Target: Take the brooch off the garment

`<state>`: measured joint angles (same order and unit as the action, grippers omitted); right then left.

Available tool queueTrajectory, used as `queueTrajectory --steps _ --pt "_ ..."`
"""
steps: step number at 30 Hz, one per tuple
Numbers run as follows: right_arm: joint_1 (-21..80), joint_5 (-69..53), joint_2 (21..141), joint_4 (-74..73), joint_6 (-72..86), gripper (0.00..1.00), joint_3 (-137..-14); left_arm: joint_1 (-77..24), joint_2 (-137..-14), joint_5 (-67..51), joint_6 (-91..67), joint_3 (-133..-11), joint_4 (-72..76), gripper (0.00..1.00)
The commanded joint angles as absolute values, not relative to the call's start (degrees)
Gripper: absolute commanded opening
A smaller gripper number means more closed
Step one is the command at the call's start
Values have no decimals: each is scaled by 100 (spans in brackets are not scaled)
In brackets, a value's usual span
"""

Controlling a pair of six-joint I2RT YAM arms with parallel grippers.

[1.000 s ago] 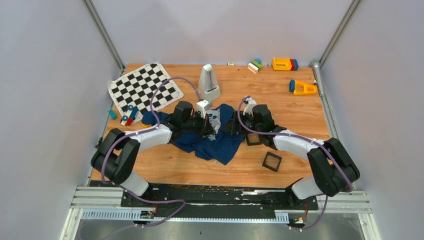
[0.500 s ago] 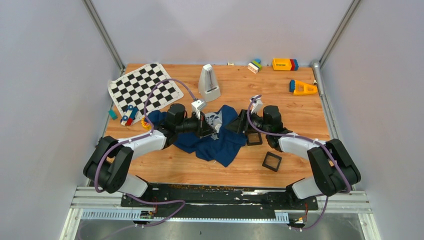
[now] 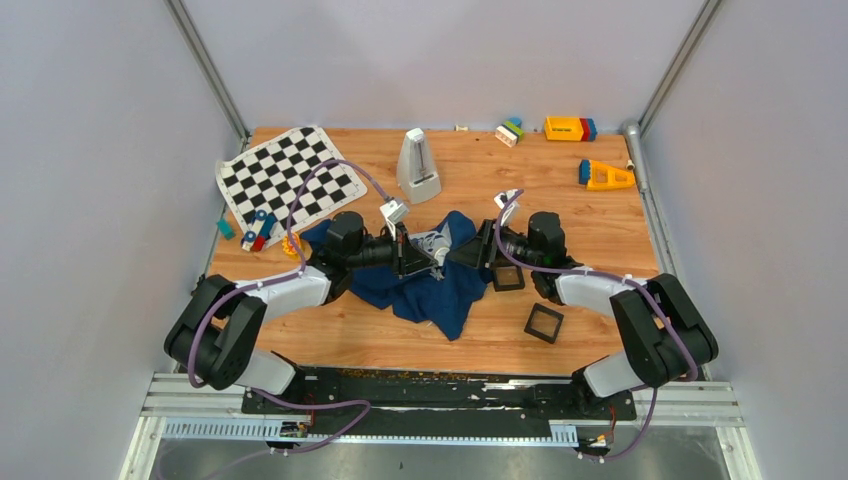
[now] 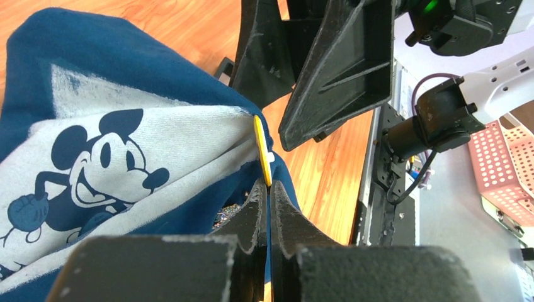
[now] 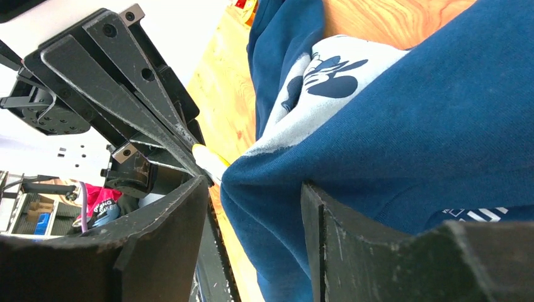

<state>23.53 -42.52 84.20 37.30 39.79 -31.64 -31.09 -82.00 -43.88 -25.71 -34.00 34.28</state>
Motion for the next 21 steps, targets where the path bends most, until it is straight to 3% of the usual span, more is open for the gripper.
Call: queueTrajectory --steps 1,6,15,21 --pt "2371 -4511 8452 4231 4087 56 -3138 -3109 -7968 -4605 -2667 -3395 3974 0" --pt "2364 -4639 8476 4368 4108 56 -3121 -3111 -7996 -4685 -2732 -3395 4072 0" --pt "2367 -4744 8525 4465 4153 43 -3120 -3118 -7963 -4725 -2751 -3386 4084 0" --pt "2365 -4782 8554 4518 4189 41 -3131 -3116 -8003 -4778 -2719 -3418 4034 0"
